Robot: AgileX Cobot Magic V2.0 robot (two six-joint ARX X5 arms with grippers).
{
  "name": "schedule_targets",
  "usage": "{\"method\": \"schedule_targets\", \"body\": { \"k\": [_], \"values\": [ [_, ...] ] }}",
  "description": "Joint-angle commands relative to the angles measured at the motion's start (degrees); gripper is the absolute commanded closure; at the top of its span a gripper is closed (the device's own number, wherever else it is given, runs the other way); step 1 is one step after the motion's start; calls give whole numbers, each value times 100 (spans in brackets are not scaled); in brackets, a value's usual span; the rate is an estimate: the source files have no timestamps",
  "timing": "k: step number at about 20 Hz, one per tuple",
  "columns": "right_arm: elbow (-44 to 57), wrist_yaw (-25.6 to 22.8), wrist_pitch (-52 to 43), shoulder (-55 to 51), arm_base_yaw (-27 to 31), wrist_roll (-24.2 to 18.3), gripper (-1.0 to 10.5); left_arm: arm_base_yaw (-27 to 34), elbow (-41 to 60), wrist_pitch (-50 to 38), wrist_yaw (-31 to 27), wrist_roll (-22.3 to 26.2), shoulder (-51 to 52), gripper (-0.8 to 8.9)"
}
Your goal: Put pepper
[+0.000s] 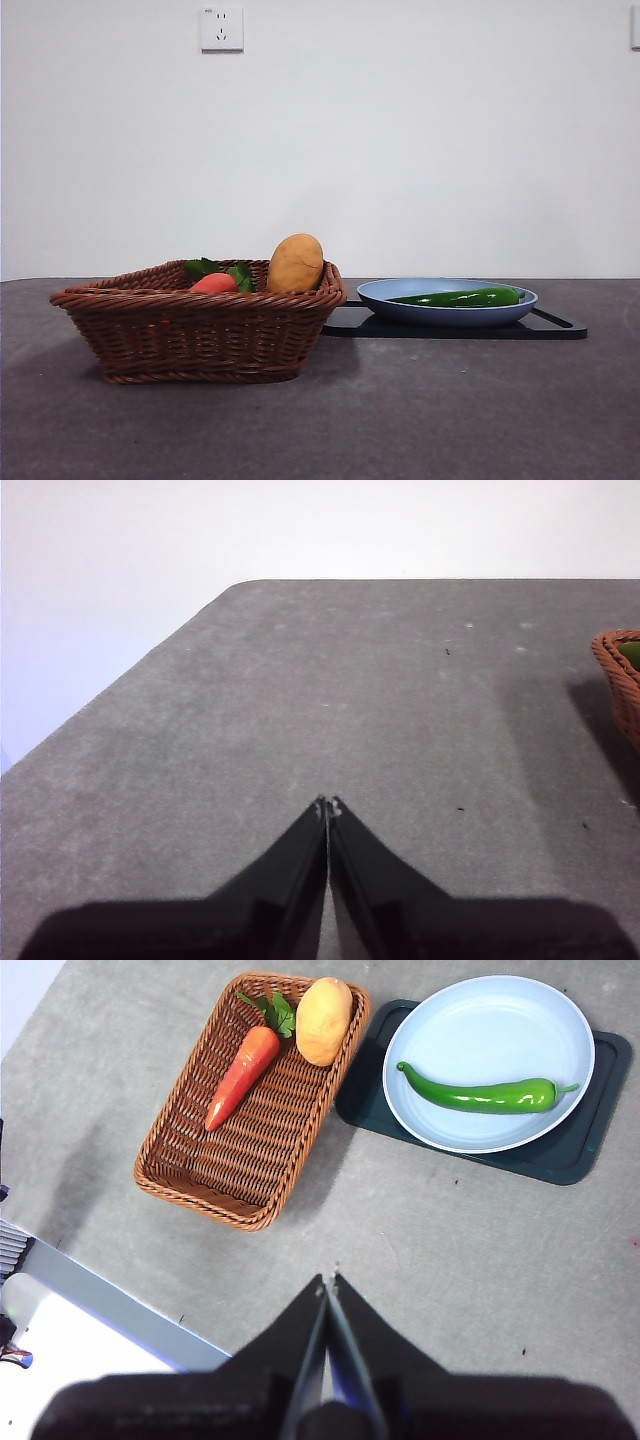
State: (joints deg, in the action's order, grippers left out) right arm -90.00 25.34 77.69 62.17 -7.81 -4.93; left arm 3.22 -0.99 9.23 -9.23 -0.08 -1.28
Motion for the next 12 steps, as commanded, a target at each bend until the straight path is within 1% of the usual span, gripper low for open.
{"method": "schedule_targets", "body": {
  "k": [1, 8, 9, 10, 12],
  "values": [
    [-92, 2, 85, 50, -7, 35, 936, 20, 59, -66, 33, -35, 20, 806],
    [-92, 0, 76, 48, 2, -2, 936, 20, 59, -66, 33, -37, 20, 806],
    [-92, -42, 31, -4, 101, -339, 936, 20, 59, -66, 33, -35, 20, 806],
    [-92, -26, -50, -153, 216, -525, 936, 20, 59, -63, 31, -35, 20, 806],
    [20, 48, -697, -542, 376, -417, 936, 20, 59, -61, 33, -37, 20, 806]
  ]
}}
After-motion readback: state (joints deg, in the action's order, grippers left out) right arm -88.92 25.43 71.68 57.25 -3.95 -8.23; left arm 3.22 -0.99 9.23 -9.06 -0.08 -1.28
